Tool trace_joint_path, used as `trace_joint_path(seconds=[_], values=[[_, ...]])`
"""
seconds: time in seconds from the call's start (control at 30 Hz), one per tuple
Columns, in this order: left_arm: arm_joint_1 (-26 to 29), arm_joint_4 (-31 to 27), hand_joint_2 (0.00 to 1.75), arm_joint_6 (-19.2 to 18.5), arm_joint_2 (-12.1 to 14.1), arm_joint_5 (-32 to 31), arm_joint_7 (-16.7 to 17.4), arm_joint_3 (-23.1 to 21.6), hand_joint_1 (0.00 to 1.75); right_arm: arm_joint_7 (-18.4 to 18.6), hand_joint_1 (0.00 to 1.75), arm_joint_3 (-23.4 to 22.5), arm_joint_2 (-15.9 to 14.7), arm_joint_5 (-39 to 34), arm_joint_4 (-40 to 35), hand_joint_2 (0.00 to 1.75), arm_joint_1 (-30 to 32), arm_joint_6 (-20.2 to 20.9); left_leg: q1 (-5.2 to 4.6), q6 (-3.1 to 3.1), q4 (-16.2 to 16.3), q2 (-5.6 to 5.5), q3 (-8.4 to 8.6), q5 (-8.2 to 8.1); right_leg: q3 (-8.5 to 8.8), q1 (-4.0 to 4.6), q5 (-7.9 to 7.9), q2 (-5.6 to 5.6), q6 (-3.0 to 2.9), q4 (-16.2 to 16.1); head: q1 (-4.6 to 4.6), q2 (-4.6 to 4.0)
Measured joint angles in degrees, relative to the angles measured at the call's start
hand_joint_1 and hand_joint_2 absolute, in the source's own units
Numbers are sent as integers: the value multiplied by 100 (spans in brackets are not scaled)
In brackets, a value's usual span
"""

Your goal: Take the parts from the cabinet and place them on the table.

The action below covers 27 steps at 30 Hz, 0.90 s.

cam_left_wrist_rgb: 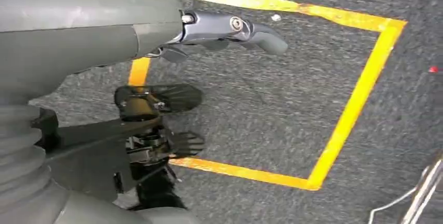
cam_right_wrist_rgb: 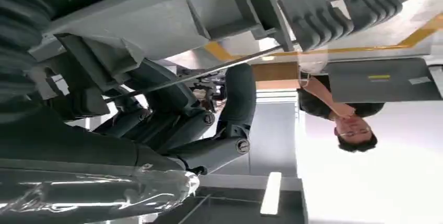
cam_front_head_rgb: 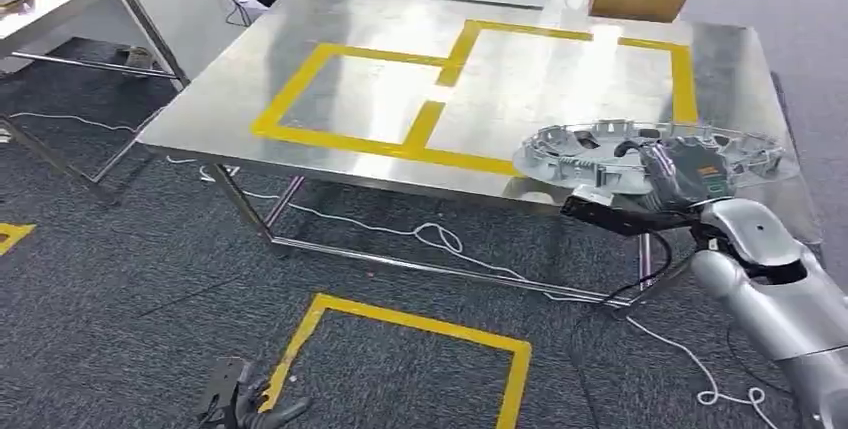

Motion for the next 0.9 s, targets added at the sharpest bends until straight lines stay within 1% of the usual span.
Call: trace_joint_path(seconds=[0.03,0.1,0.13,0.17,0.2,0.3,0.37,0.4,0.43,0.47,0.5,0.53,0.57,0.6,0.63,0.67,0.7,0.73,0.77,0.8,0.87,0.9], values=[[1,0,175,0,2,0,0,0,0,0,175,27,2,0,2,175,1,11,8,-14,2,0,-2,-2,-15,2,18,-6,-53,-7,-6,0],[14,0,175,2,0,0,2,0,0,0,175,88,11,-2,13,175,2,18,39,-64,-10,1,11,-5,-22,42,-3,-3,-116,7,-4,0],[10,-4,175,2,4,2,2,0,0,0,175,107,20,-2,13,175,-6,18,37,-110,-1,3,21,-36,4,10,4,-9,-160,-19,0,0],[12,-9,175,4,4,0,7,0,0,0,175,125,26,-2,13,175,-25,20,47,-156,60,46,15,-73,35,1,7,-23,-187,-33,-8,0],[5,-11,175,4,4,0,7,0,0,0,175,136,33,-4,13,175,-38,20,50,-190,210,81,-58,-161,52,-5,-8,-27,-211,-35,-56,0],[5,-11,175,4,4,0,7,0,0,0,175,136,33,-4,13,175,-38,20,50,-190,210,81,-58,-161,52,-5,-8,-27,-211,-35,-56,0],[1,-11,175,4,2,0,7,0,0,0,175,138,35,-4,13,175,-41,22,56,-200,286,90,-98,-202,56,-8,-15,-29,-221,-35,-64,0],[-4,-11,175,4,2,0,7,0,0,0,175,158,42,-4,15,175,-46,26,89,-245,869,109,-409,-471,74,-10,-37,-39,-244,-35,-68,0],[8,-11,175,4,2,2,7,0,0,0,175,186,48,-2,26,175,-45,29,118,-276,1474,112,-756,-691,90,-13,-65,-53,-249,-34,-68,0],[39,-11,175,4,4,0,7,0,0,7,175,254,66,-2,52,175,-42,33,177,-317,1425,121,-859,-318,205,-53,-160,-54,-197,-34,-72,0],[37,-11,175,6,6,0,7,0,0,11,175,260,70,-9,57,175,-46,33,185,-325,963,140,-637,-45,260,-77,-195,-54,-161,-34,-65,0],[36,-13,175,7,6,0,7,0,0,13,175,265,74,-13,59,175,-52,33,197,-342,443,203,-370,201,317,-91,-241,-54,-117,-35,-76,0],[26,-13,175,7,-11,0,7,0,0,18,175,265,74,-15,59,175,-58,35,189,-374,143,298,-216,170,341,-50,-293,-48,-56,-22,-125,-2],[9,-15,175,7,-5,0,9,0,0,24,175,265,74,-17,61,175,-71,37,182,-247,99,240,-194,92,338,-32,-320,-38,-22,-38,-153,0],[14,-15,175,7,-7,2,9,0,0,31,175,267,74,-20,61,175,-75,42,179,-208,87,242,-196,66,374,-32,-322,-46,2,-99,-124,0],[20,-17,175,7,-7,2,9,0,0,35,175,271,74,-28,65,175,-73,44,189,-155,75,234,-196,32,428,-44,-286,-43,57,-84,-123,0],[20,-17,175,9,-7,2,9,0,0,37,175,273,74,-35,68,175,-75,44,188,-96,84,216,-145,12,477,-47,-312,-53,92,-109,-109,0],[31,-26,175,22,-5,2,9,0,0,42,175,280,77,-42,68,175,-74,44,191,-56,68,201,-87,-6,449,-65,-360,-63,108,-55,-107,0],[27,-26,175,24,-2,2,9,0,0,44,175,289,77,-57,68,175,-81,42,182,-16,68,192,-45,-32,343,-62,-458,-59,93,189,-109,0],[20,-28,175,28,0,2,9,0,0,44,175,295,77,-74,68,175,-81,44,169,23,69,178,-19,-59,88,-35,-615,-55,82,634,-81,0],[34,-28,175,28,0,2,9,0,0,52,175,311,77,-85,74,175,-46,39,128,74,72,153,37,-128,-545,12,-955,-48,60,1602,-74,0],[51,-28,175,28,0,2,9,0,0,59,175,317,77,-85,74,175,-23,39,104,87,73,137,89,-171,-753,30,-985,-48,34,1811,-72,0]])
